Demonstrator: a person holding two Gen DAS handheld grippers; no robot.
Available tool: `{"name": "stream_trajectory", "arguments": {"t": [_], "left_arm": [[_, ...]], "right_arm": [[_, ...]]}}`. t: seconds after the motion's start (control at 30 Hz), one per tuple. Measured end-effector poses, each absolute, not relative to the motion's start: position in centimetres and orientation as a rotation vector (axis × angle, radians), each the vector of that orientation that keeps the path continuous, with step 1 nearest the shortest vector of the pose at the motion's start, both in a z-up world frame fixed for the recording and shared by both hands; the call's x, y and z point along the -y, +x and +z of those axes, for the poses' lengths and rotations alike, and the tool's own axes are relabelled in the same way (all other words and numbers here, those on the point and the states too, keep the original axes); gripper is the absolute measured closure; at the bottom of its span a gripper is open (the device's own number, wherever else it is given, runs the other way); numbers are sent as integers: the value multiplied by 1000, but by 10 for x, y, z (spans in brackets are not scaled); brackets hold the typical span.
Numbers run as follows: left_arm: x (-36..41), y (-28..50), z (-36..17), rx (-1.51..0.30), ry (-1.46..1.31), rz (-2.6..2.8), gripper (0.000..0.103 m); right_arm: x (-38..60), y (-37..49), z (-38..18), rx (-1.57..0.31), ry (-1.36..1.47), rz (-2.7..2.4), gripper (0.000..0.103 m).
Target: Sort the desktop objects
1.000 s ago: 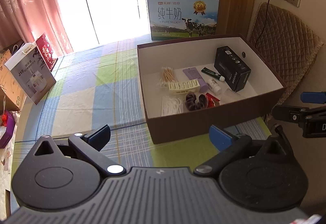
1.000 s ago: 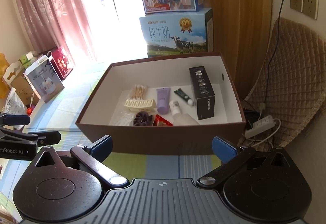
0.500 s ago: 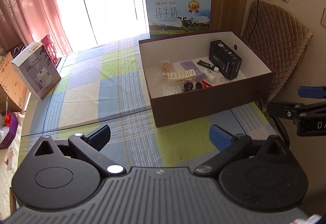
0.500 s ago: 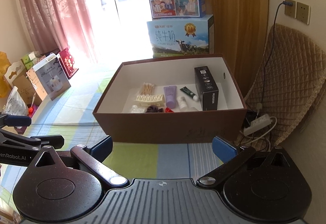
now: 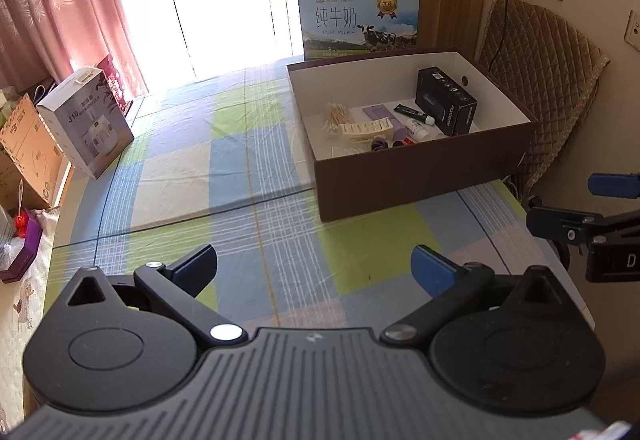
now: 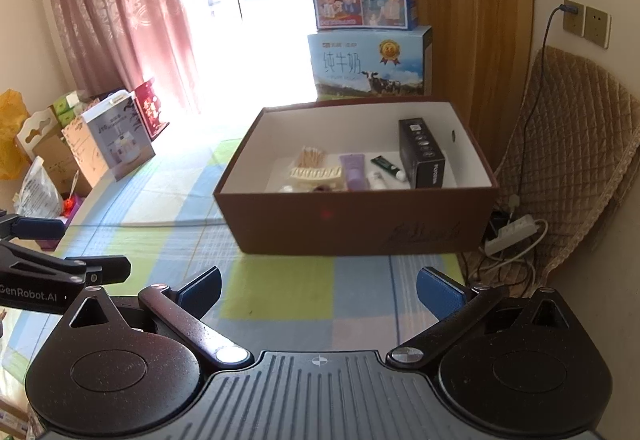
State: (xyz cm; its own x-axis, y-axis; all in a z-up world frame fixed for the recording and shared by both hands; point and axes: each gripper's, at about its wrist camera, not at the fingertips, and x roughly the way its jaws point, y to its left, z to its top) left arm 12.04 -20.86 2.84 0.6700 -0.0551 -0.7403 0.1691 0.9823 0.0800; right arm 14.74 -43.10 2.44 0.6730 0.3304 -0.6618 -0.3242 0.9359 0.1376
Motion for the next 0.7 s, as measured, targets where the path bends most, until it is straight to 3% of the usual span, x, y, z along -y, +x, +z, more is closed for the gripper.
{"name": "stream_trajectory", "arguments": {"t": [0.7], "left_arm": [[183, 94, 18, -865, 144, -109, 1]], "right_arm": [[400, 116, 16, -757, -5, 396, 2]]}}
